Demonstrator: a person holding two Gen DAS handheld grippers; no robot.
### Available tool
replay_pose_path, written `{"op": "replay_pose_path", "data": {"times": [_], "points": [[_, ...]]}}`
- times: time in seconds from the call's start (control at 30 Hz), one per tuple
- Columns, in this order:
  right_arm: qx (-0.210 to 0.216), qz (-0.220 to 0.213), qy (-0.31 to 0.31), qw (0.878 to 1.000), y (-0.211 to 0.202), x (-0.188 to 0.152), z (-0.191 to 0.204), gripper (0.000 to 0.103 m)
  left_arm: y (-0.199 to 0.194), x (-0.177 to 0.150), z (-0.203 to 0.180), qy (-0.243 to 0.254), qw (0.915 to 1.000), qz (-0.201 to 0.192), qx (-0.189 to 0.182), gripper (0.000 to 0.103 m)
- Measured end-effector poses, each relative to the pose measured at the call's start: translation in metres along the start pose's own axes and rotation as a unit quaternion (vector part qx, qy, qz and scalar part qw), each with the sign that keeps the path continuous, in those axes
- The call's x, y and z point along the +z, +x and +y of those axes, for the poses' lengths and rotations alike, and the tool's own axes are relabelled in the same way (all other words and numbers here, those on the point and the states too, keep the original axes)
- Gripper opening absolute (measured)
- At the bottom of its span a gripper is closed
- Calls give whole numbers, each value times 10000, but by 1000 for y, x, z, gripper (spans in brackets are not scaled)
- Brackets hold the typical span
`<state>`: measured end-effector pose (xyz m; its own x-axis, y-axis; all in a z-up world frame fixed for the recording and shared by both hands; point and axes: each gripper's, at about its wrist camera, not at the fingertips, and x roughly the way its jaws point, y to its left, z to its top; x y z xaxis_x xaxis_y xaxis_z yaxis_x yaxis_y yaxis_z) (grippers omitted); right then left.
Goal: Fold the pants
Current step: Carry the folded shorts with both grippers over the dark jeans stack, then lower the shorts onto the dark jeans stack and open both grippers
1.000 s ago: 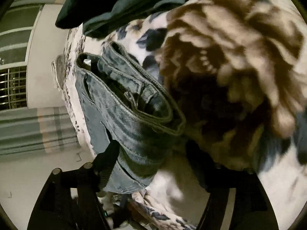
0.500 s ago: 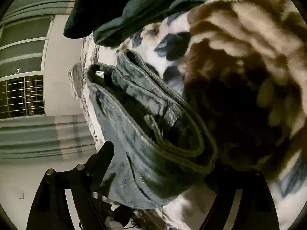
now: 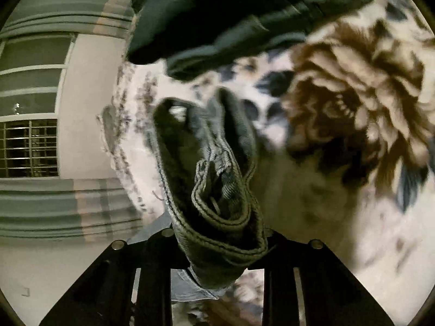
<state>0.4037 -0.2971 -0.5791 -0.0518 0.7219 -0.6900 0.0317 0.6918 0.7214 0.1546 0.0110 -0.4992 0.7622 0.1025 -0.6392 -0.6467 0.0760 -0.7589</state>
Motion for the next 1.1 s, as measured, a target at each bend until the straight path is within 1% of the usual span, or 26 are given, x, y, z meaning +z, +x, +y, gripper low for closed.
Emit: {"op": "replay_pose_path", "data": {"times": [0.1,0.13,0.17,0.2,0.27,0.3,0.33,0.4,0.43,0.5,0.53,0.6,0.63,0.67,0.7,0.73,0.8,0.83,0.87,0.93,1.0,1.07,1.1], "points": [[147,-92,31,9998,-29,1,33,27,-9,22,-40,243,9995,154,-130,25],[197,-133,50,9997,-40,3,41,27,-11,32,-60,316,9990,222,-244,25],[322,-208,93,9992,-55,9,57,27,-11,40,-75,378,9982,282,-357,25],[353,-281,96,9989,-66,15,69,27,-10,47,-90,474,9975,334,-409,25],[473,-494,73,9976,-90,28,97,27,-4,63,-133,632,9939,497,-761,24],[524,-677,48,9963,-106,38,114,27,1,70,-153,721,9921,551,-872,24],[591,-870,59,9944,-120,47,130,27,8,77,-178,784,9888,629,-1102,24],[762,-1180,88,9901,-145,66,151,27,21,88,-221,918,9836,698,-1387,24],[809,-1358,109,9874,-158,76,160,27,32,93,-251,975,9787,773,-1635,24],[976,-1775,119,9792,-184,104,180,27,53,99,-291,1068,9712,889,-1937,24],[998,-2023,119,9741,-197,119,185,27,69,100,-318,1199,9647,983,-2128,24],[985,-2365,117,9666,-212,142,188,27,96,96,-350,1405,9561,1110,-2318,24],[968,-2523,164,9627,-217,152,186,27,117,91,-364,1519,9513,1235,-2382,24],[978,-2679,194,9583,-220,165,176,27,134,86,-372,1588,9481,1334,-2410,24],[888,-2777,226,9563,-220,173,166,27,155,79,-376,1682,9443,1475,-2413,24],[813,-2867,314,9540,-219,180,156,27,172,72,-377,1784,9420,1577,-2367,24],[647,-2945,529,9520,-206,190,117,27,214,53,-367,2000,9369,1841,-2198,24],[524,-2990,658,9505,-196,190,93,27,240,41,-356,2144,9347,2018,-1992,24],[463,-2970,764,9507,-188,189,78,27,258,31,-347,2231,9332,2153,-1816,24],[275,-2805,1228,9516,-160,180,28,27,292,12,-315,2399,9314,2385,-1346,24],[110,-2664,1541,9514,-135,165,-5,27,309,-1,-287,2662,9260,2486,-996,24],[100,-2656,1723,9485,-121,147,-27,27,312,-4,-271,2719,9239,2518,-948,24],[160,-2685,1789,9464,-118,143,-32,27,310,-5,-266,2866,9197,2517,-934,24]]}}
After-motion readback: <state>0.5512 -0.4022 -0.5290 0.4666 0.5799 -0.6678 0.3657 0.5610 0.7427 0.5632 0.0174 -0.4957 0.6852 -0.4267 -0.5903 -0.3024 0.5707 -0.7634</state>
